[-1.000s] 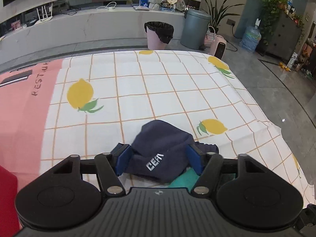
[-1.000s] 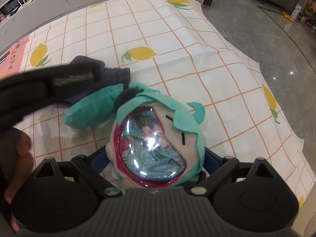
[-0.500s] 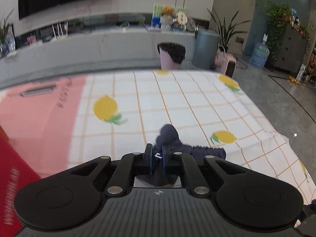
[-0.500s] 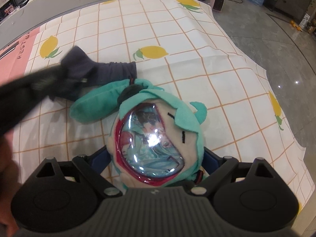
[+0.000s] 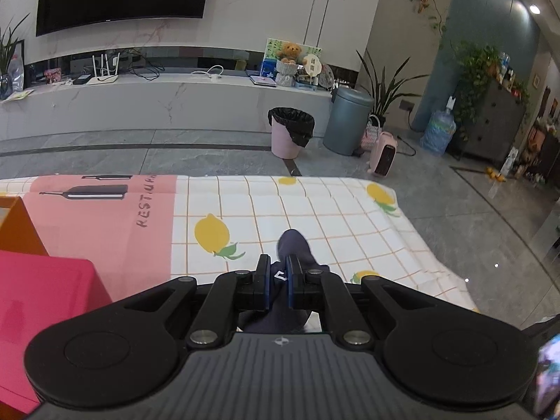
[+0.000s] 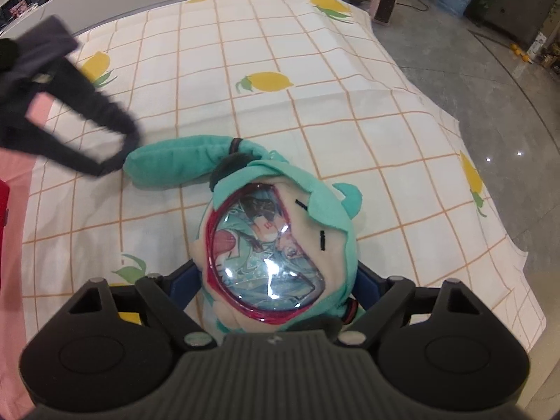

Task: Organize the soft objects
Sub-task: 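Grasp the navy cap with the left tool while the right tool holds the doll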

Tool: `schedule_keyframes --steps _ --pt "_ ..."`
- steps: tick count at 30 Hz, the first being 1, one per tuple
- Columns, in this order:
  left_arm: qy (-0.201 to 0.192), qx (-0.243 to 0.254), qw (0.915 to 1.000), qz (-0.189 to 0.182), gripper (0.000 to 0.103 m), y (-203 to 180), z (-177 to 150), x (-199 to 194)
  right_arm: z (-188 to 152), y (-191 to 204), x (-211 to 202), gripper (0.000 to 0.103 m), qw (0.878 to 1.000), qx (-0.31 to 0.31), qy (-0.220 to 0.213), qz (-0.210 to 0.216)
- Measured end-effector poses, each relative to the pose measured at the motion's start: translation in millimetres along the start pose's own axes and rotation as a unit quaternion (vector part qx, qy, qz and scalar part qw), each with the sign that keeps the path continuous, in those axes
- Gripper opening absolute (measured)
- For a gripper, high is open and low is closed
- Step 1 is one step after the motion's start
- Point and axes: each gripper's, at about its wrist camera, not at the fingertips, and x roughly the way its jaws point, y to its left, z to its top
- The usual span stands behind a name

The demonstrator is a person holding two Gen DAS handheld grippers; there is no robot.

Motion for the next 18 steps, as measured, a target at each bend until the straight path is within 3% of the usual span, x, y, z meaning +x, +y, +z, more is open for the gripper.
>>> schedule_keyframes --steps 9,12,16,18 --pt "0.037 -0.020 0.9991 0.003 0.010 35.0 14.4 -2.6 4.0 4.9 -0.1 0.086 1.000 0.022 -0.014 -0.013" --pt "0.040 -0.007 0.9992 -0.001 0.010 39.4 19.6 -4.2 6.8 4.2 -1.4 0.086 0.998 0.061 -0.023 0.005" --pt "0.046 -0.061 0.9960 -0.046 0.010 55.6 34.2 -12.9 15.2 1.6 -8.7 0.086 0.991 0.114 -0.044 0.047" --pt "0.038 -0.062 0.9958 -0.054 0.010 59.4 44.9 -19.9 20.8 0.8 -11.0 0.086 0.985 0.142 -0.054 0.077"
